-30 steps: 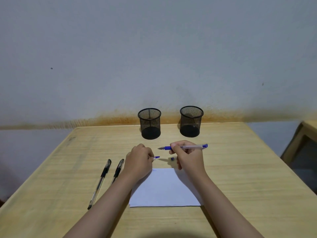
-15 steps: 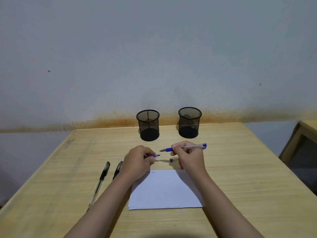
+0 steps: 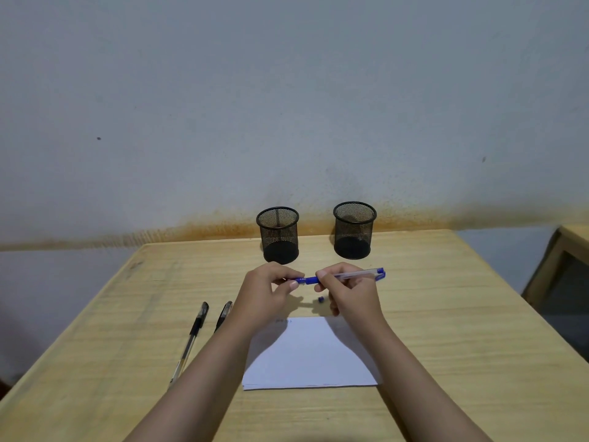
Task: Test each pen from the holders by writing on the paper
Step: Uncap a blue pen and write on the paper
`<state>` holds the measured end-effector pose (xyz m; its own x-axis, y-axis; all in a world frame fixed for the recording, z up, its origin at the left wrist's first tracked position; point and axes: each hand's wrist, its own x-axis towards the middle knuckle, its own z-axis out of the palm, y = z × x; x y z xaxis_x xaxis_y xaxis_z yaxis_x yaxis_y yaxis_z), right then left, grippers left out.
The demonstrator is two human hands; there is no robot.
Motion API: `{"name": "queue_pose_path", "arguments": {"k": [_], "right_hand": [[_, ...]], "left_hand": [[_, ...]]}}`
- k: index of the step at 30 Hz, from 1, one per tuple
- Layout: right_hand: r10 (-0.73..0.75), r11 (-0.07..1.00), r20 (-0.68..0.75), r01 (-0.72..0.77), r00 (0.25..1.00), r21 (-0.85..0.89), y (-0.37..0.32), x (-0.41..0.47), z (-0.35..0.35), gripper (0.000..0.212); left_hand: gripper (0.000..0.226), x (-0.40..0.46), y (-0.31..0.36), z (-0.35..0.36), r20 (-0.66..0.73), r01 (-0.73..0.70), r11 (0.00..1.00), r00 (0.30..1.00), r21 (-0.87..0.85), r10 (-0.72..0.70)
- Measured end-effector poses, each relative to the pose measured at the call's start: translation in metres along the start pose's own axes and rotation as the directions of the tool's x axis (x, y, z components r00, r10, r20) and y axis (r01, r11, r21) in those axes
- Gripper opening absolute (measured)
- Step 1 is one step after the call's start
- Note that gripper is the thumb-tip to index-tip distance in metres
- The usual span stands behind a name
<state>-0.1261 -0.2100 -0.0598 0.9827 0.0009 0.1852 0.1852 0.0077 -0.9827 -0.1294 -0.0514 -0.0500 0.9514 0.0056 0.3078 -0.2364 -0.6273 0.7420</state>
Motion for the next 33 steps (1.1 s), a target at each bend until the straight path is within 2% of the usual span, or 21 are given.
{"name": "queue_pose_path", "arguments": {"k": [7,10,12,14,17,19,23,26,29,33], "right_hand": [[-0.112,0.988,0.13,0.096,0.985,0.119,-0.01,-0.01,-0.007,0.006],[-0.18,0.981,0.172,0.163,0.969,0.106,-0.021,-0.016,-0.011,0.004],[-0.18,0.979,0.197,0.156,0.964,0.134,-0.027,-0.02,-0.019,0.004],[-0.147,0.985,0.296,0.113,0.944,0.129,-0.032,-0.025,-0.033,0.012],[-0.011,0.998,0.519,-0.025,0.855,0.062,-0.037,-0.031,-0.059,0.023],[0.114,0.993,0.557,-0.119,0.823,-0.028,-0.037,-0.032,-0.069,0.022],[0.232,0.967,0.469,-0.149,0.852,-0.208,-0.033,-0.039,-0.073,0.016],[0.274,0.922,0.34,-0.146,0.9,-0.358,-0.027,-0.047,-0.073,0.006],[0.192,0.855,0.11,-0.111,0.975,-0.507,-0.013,-0.05,-0.078,0.008],[0.075,0.803,-0.052,-0.091,0.996,-0.589,0.005,-0.056,-0.082,0.014]], "left_hand": [[0.023,-0.003,0.011,-0.013,-0.01,-0.076,0.993,0.997,-0.093,0.075],[0.028,-0.008,0.016,-0.019,0.03,-0.098,0.98,0.994,-0.173,0.105],[0.027,-0.012,0.02,-0.021,0.094,-0.099,0.965,0.988,-0.242,0.125],[0.023,-0.015,0.025,-0.023,0.19,-0.085,0.955,0.971,-0.283,0.143],[0.028,-0.016,0.031,-0.026,0.33,-0.062,0.975,0.935,-0.214,0.132],[0.029,-0.018,0.033,-0.023,0.38,-0.039,0.988,0.92,-0.152,0.094],[0.023,-0.031,0.034,-0.004,0.406,-0.004,0.998,0.914,-0.058,0.027],[0.029,-0.046,0.027,0.012,0.302,0.001,1.0,0.953,0.021,-0.008],[0.034,-0.07,0.014,0.028,0.232,-0.046,0.994,0.973,0.104,0.021],[0.037,-0.093,-0.006,0.045,0.315,-0.146,0.968,0.946,0.206,0.076]]}}
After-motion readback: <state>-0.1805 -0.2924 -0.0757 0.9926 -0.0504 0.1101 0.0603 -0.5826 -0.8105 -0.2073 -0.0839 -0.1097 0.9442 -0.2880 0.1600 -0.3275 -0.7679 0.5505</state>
